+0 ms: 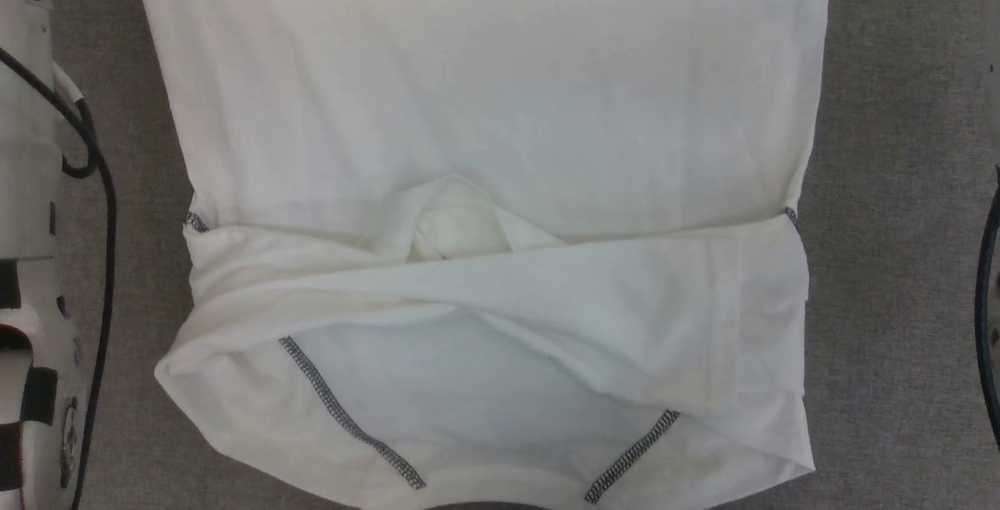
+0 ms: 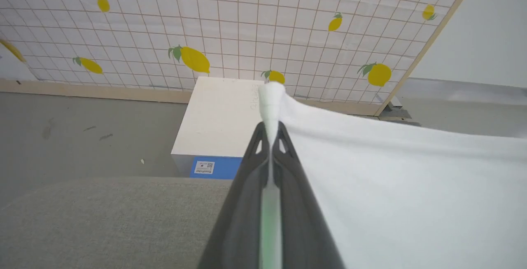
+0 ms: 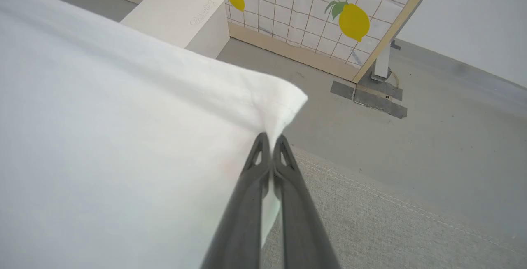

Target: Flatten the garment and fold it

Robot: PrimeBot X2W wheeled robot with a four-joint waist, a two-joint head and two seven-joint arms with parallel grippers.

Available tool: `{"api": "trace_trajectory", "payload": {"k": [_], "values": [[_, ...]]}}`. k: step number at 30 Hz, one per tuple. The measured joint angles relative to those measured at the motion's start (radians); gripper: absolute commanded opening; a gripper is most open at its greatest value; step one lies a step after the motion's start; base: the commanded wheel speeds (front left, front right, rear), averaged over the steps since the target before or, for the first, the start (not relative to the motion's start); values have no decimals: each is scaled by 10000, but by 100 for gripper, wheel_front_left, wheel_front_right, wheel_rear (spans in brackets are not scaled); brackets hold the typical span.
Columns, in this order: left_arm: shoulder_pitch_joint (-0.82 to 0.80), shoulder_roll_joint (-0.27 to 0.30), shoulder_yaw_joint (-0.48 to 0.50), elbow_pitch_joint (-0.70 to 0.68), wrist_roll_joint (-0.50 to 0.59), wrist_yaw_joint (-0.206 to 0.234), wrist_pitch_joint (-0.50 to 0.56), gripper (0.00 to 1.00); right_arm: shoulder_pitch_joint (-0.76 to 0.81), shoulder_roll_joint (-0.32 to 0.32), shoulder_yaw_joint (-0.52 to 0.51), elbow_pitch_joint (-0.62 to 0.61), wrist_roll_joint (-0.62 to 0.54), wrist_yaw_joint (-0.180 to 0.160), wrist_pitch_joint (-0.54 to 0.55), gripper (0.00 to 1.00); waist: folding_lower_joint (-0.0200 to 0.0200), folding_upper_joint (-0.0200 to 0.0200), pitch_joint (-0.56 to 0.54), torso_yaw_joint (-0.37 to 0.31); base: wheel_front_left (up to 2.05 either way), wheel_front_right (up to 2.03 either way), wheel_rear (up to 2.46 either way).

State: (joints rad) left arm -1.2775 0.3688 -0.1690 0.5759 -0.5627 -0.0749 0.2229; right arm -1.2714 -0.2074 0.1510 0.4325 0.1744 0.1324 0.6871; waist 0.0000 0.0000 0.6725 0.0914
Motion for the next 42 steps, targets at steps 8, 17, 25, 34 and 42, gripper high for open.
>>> {"api": "trace_trajectory", "payload": {"k": [8,17,25,34,42], "values": [[26,-107,-368,336,-443,-470,-562,0,198,221,-230,169,499,0,-721,0,0,0,-623,22,0,0,0],[2384,355,-1335,-909,-1532,-489,-713,0,3108,-546,-59,-1147,2090,0,-794,0,0,0,-1933,109,0,0,0],[5637,880,-1250,-3022,-2207,-268,-926,0,6301,-546,-502,-2508,3386,-2,-560,0,0,0,-3403,168,0,0,0],[10021,832,-869,-5304,-2894,984,-1277,0,9607,-151,-1191,-3764,4015,-2,-19,0,-1,0,-4957,226,0,0,0],[12446,566,-924,-5841,-3110,1787,-1453,0,11950,357,-1630,-4303,4142,-2,286,0,-1,0,-5823,348,0,0,0]]}}
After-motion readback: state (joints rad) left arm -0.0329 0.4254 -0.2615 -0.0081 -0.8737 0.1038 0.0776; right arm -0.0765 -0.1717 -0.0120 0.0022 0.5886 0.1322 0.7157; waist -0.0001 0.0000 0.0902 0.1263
